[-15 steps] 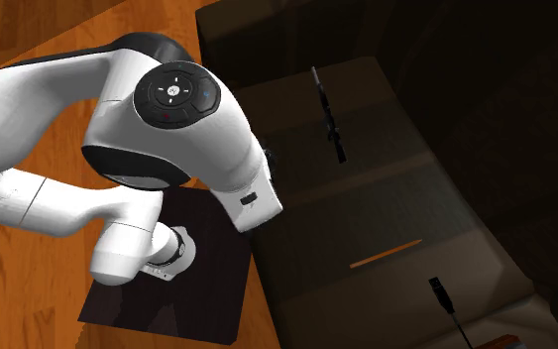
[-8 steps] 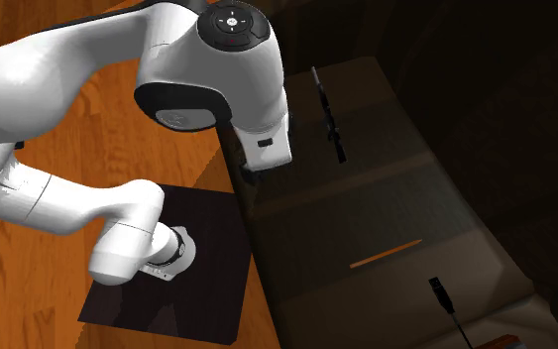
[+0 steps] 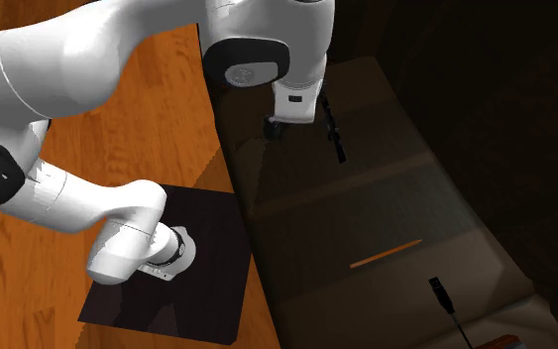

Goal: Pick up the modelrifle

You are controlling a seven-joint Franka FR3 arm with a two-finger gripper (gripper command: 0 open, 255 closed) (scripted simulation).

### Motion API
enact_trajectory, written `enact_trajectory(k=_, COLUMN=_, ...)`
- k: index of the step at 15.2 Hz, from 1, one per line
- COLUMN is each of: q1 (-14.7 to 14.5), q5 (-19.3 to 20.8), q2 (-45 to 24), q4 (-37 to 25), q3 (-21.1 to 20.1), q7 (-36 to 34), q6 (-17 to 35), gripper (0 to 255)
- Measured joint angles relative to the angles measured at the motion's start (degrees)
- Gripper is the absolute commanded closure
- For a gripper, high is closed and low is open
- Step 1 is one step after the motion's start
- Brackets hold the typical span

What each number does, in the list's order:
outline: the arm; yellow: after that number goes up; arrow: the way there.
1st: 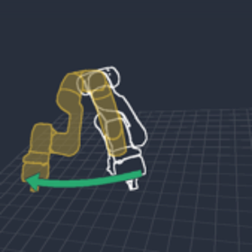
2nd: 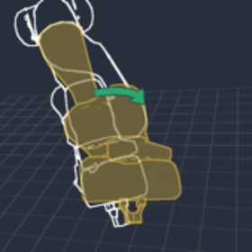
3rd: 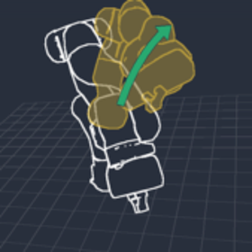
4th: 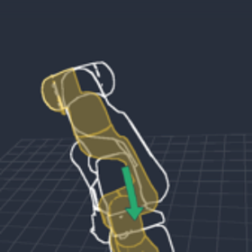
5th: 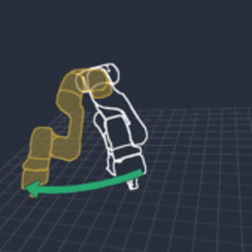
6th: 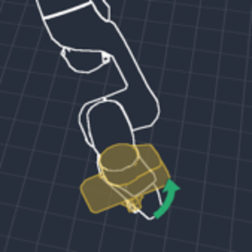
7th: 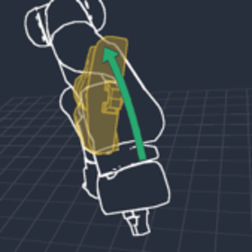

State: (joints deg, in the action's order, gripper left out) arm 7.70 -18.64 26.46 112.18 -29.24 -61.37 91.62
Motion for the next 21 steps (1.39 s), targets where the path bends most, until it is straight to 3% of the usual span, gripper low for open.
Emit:
enact_trajectory(k=5, q1=2.6, q5=1.5, q2=-11.4, q4=-9.4, q3=-7.9, q7=-16.9, q6=1.0, gripper=0)
enact_trajectory(k=10, q1=2.3, q5=7.9, q2=-26.0, q4=-20.6, q3=-14.5, q7=-34.0, q6=1.9, gripper=0)
enact_trajectory(k=18, q1=2.2, q5=7.9, q2=-26.5, q4=-15.8, q3=-14.7, q7=-34.7, q6=7.0, gripper=0)
enact_trajectory(k=19, q1=2.2, q5=7.8, q2=-26.5, q4=-15.6, q3=-14.7, q7=-34.7, q6=7.2, gripper=255)
enact_trajectory(k=21, q1=2.2, q5=7.8, q2=-26.5, q4=-15.5, q3=-14.7, q7=-34.7, q6=7.4, gripper=255)
